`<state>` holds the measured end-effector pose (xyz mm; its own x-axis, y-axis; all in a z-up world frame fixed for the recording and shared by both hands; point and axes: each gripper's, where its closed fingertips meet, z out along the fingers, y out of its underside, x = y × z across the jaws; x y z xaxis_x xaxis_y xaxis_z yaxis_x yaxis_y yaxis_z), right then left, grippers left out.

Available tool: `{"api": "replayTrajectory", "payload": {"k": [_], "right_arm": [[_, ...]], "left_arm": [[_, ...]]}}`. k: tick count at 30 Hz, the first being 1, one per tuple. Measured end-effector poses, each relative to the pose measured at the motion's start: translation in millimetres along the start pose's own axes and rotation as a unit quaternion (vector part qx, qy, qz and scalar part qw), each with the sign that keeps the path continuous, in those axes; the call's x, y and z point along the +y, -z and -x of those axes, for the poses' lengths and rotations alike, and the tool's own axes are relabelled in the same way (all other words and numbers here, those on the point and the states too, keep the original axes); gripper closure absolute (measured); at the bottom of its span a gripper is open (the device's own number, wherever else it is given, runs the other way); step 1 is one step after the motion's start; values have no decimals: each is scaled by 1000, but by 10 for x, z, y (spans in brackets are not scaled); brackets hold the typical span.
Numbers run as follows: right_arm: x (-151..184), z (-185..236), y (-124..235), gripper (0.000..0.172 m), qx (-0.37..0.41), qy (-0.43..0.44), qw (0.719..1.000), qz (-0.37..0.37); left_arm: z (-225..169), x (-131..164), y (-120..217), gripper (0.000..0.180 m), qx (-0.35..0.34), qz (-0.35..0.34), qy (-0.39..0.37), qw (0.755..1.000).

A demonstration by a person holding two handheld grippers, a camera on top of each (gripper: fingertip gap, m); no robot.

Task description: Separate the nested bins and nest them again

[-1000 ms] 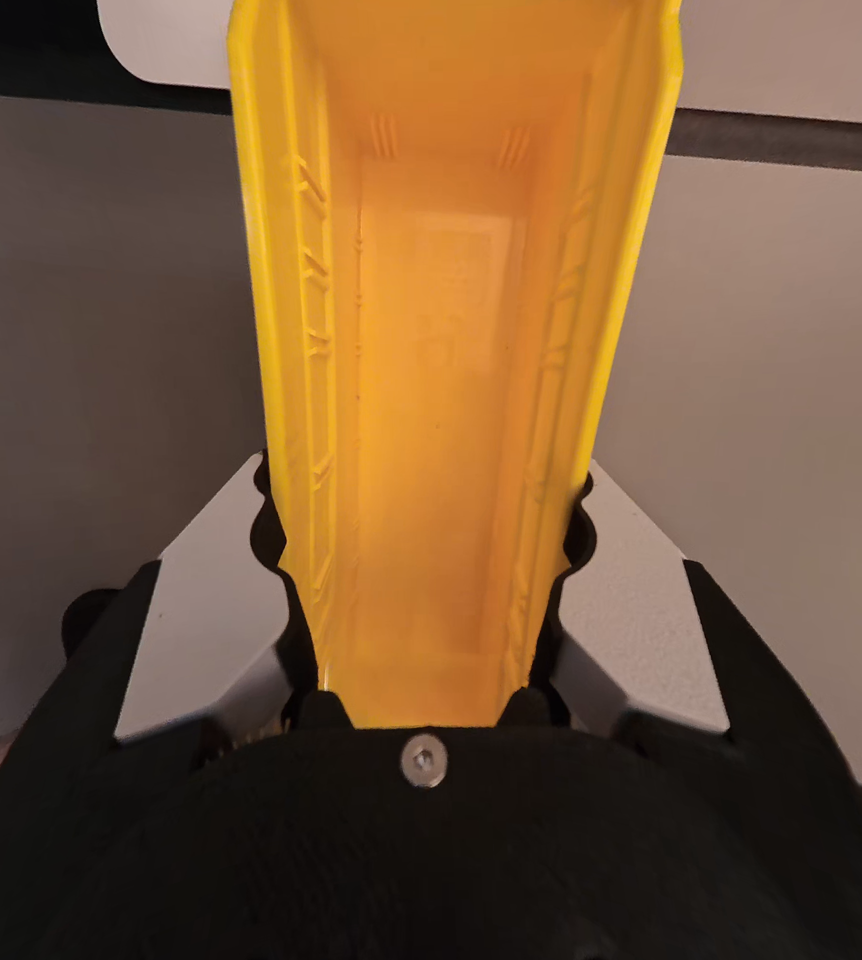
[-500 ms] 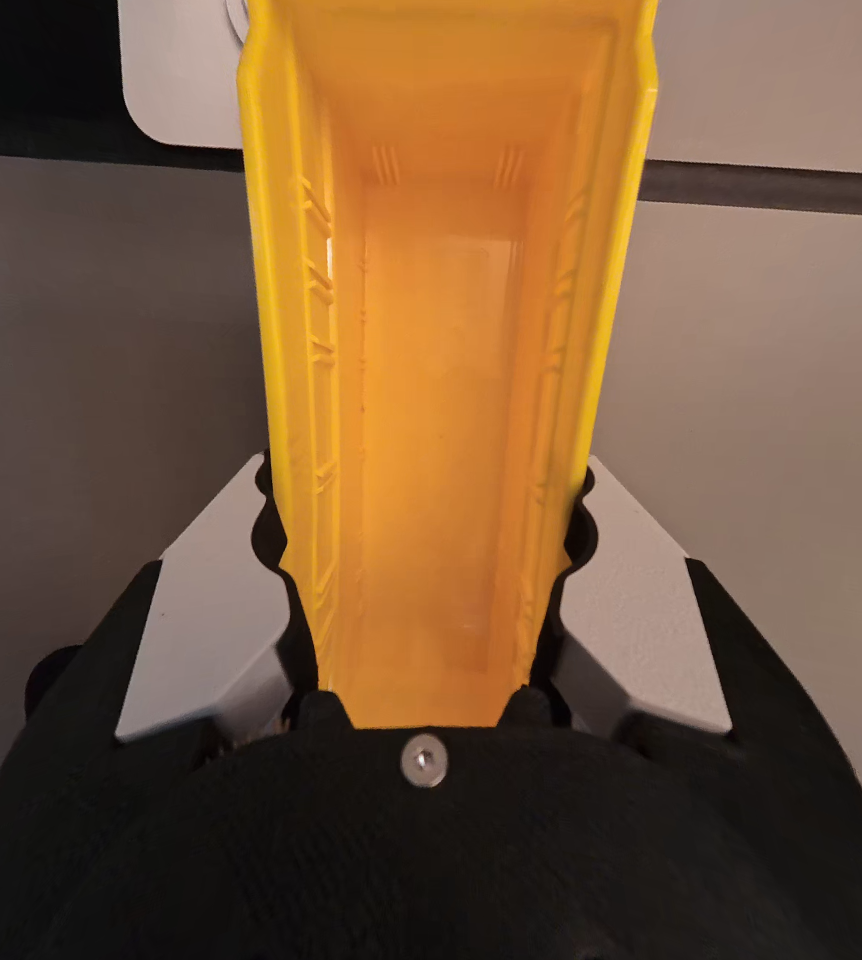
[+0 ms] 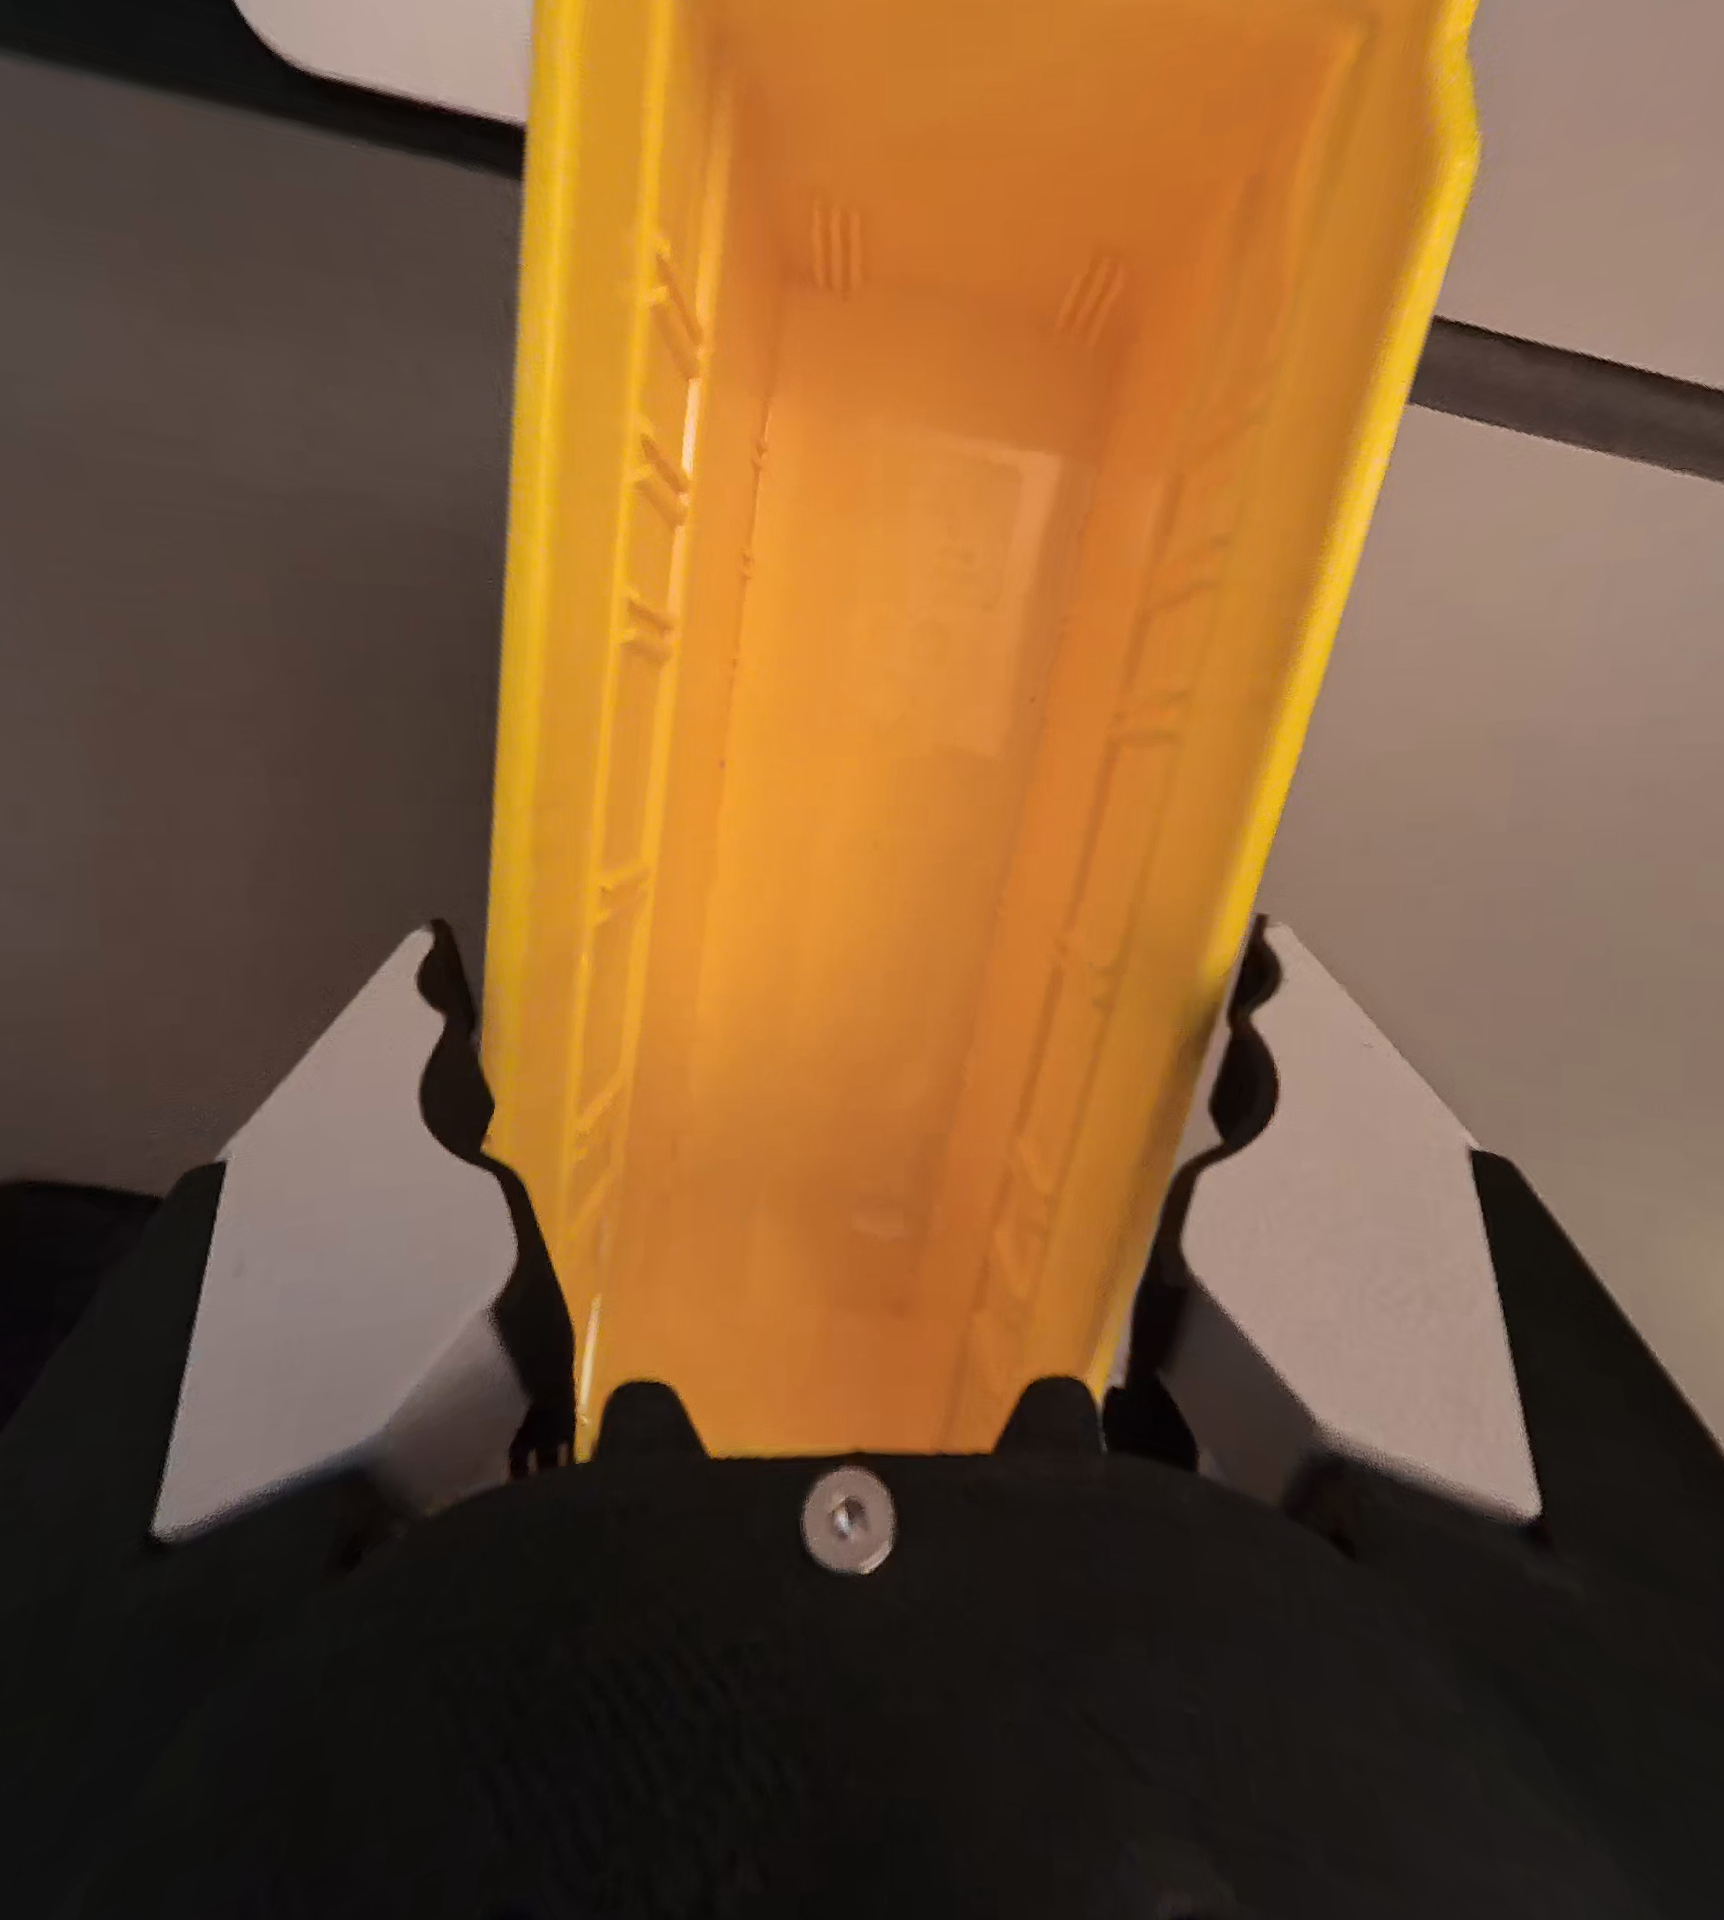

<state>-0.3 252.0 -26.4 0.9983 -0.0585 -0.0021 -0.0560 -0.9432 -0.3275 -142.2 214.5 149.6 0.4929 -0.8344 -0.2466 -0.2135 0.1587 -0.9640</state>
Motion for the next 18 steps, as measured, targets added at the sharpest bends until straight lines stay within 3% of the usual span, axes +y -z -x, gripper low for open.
{"api": "replayTrajectory", "payload": {"k": [1, 4, 7, 12, 18], "right_arm": [[-8, 2, 48, 26, 2, 15, 1000, -3], [-165, 71, 359, 25, -19, 51, 996, -68], [-375, 111, 852, 26, -46, 96, 978, -180], [-512, -146, 1670, 31, -27, 144, 910, -387], [-321, -463, 1893, 35, -65, 108, 878, -461]], "left_arm": [[15, -2, 3, 121, -4, -1, 0, 1000], [39, -28, 18, 119, -7, -9, 9, 1000], [44, -41, 14, 117, -4, -14, 25, 1000], [20, -11, -20, 113, 2, -3, 34, 999], [-21, -70, -7, 113, 7, -14, 40, 999]]}}
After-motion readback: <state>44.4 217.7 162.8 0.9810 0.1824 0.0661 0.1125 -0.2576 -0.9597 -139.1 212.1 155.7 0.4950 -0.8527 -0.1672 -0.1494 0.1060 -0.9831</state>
